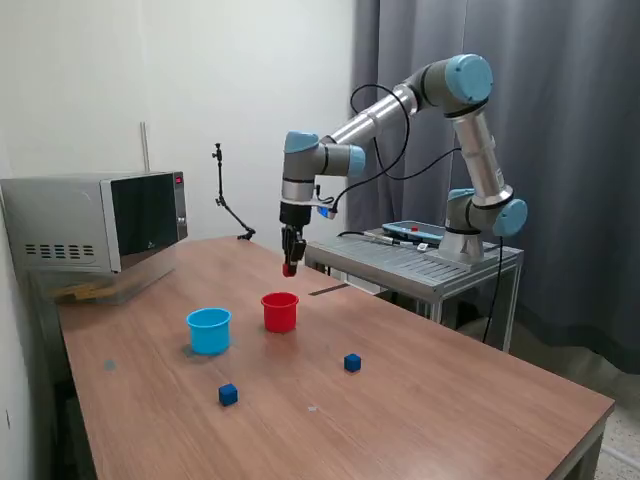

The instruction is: Place red objects in the red bin, and blue objects in the blue bin.

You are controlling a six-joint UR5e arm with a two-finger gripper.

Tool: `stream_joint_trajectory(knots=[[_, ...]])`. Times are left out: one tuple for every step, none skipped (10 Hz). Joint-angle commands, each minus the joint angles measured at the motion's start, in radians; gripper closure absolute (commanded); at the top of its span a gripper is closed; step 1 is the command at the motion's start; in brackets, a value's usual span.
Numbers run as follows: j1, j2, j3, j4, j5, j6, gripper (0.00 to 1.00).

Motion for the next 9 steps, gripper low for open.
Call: stream_joint_trajectory(knots=[[-0.006, 0.029, 0.005, 0.001, 0.013, 0.0, 1.0], [0.002, 0.033, 0.005, -0.001, 0.011, 0.0, 1.0], [0.0, 0.034, 0.003, 0.001, 0.011, 0.0, 1.0], [0.0, 0.034, 0.003, 0.001, 0.013, 0.0, 1.0], [0.0, 0.036, 0.003, 0.001, 0.013, 0.0, 1.0], [0.0, 0.037, 0.003, -0.001, 0.013, 0.0, 1.0], [0.0, 0.043, 0.003, -0.001, 0.015, 0.0, 1.0], [0.0, 0.049, 0.0, -0.002, 0.015, -0.001, 1.0], [0.0, 0.057, -0.007, -0.002, 0.015, -0.001, 1.0]])
